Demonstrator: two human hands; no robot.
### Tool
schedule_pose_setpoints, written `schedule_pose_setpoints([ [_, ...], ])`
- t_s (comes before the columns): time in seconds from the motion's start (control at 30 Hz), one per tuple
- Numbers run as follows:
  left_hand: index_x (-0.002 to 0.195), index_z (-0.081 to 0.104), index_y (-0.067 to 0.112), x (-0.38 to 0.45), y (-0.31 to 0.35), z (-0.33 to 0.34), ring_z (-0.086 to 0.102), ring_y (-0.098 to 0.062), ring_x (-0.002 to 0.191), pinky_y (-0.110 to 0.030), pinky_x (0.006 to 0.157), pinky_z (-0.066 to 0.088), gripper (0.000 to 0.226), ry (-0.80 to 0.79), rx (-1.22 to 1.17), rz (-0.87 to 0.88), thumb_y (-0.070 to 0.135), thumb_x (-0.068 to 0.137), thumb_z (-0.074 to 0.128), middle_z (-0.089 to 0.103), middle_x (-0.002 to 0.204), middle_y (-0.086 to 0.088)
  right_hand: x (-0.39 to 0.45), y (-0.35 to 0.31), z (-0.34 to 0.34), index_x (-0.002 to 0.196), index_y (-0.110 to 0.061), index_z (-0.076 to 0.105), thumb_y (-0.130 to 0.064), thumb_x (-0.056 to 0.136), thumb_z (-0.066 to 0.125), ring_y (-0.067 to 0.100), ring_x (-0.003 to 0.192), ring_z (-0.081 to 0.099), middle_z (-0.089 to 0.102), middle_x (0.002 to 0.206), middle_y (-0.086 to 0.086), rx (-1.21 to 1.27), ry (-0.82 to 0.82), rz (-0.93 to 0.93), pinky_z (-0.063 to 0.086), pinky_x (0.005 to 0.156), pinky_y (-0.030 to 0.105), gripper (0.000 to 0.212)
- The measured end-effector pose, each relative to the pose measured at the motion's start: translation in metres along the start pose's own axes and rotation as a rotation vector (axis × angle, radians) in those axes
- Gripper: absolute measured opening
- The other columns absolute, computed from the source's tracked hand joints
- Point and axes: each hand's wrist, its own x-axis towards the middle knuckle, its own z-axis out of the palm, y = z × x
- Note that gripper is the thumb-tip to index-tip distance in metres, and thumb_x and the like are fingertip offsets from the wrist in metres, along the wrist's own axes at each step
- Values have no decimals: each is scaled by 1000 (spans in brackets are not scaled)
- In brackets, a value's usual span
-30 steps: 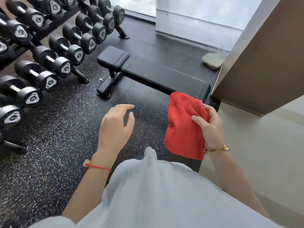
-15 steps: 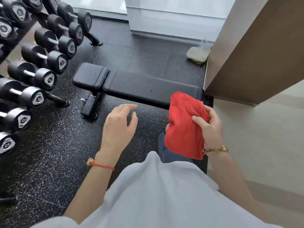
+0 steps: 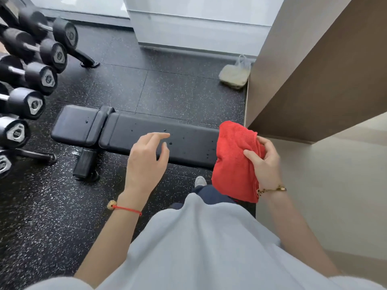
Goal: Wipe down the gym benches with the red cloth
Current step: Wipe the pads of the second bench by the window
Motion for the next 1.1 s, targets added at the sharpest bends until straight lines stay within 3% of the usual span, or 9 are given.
schedule_pose_setpoints([
  [0.1, 117, 65, 16, 27, -7, 31, 59, -17, 106, -34, 95, 48, 25, -34, 10, 8, 11, 94, 54, 67, 111, 1, 40, 9, 11, 119, -13, 59, 0, 81, 66, 11, 105, 59, 64, 116, 2, -67, 2, 5, 45, 86, 9, 41],
  [0.3, 117, 65, 12, 64, -39, 104, 59, -21, 111, -39, 98, 47, 26, -138, 47, 24, 6, 93, 54, 67, 113, -2, 110, 60, 47, 117, -15, 58, 0, 80, 67, 13, 108, 57, 62, 117, 2, -115, 7, 45, 44, 97, 25, 40],
  [0.37, 117, 65, 12, 72, -58, 135, 59, -21, 111, -39, 98, 47, 27, -160, 47, 29, 6, 93, 55, 67, 113, -2, 131, 88, 60, 117, -17, 58, -1, 80, 67, 9, 103, 58, 61, 112, -4, -127, 7, 36, 45, 94, 22, 40],
  [0.5, 116, 66, 12, 81, -99, 204, 60, -23, 110, -39, 96, 47, 27, -191, 53, 30, 6, 92, 55, 67, 113, -2, 169, 151, 87, 115, -18, 59, -3, 79, 68, 1, 93, 56, 59, 103, -13, -168, 13, 12, 40, 79, 0, 40],
  [0.8, 113, 66, 10, 85, -206, 352, 62, -25, 107, -36, 94, 46, 26, -152, 84, 137, 4, 89, 58, 68, 113, -4, 239, 300, 148, 118, -14, 58, -3, 79, 68, 3, 99, 54, 58, 107, -12, -221, 14, -62, 39, 91, 14, 41],
  [0.97, 118, 66, 8, 79, -259, 415, 61, -25, 114, -39, 100, 47, 31, -77, 68, 230, 3, 88, 60, 66, 121, -5, 258, 361, 165, 124, -17, 51, -2, 79, 68, -21, 101, 49, 54, 112, -24, -238, -16, -256, 35, 92, 3, 51],
  [1.1, 119, 65, 10, 76, -286, 446, 58, -24, 119, -39, 102, 45, 31, -30, 69, 301, 6, 89, 58, 64, 124, -4, 266, 388, 167, 134, -17, 44, 0, 78, 64, 4, 122, 47, 50, 132, -3, -351, 33, -427, 33, 107, 18, 61],
])
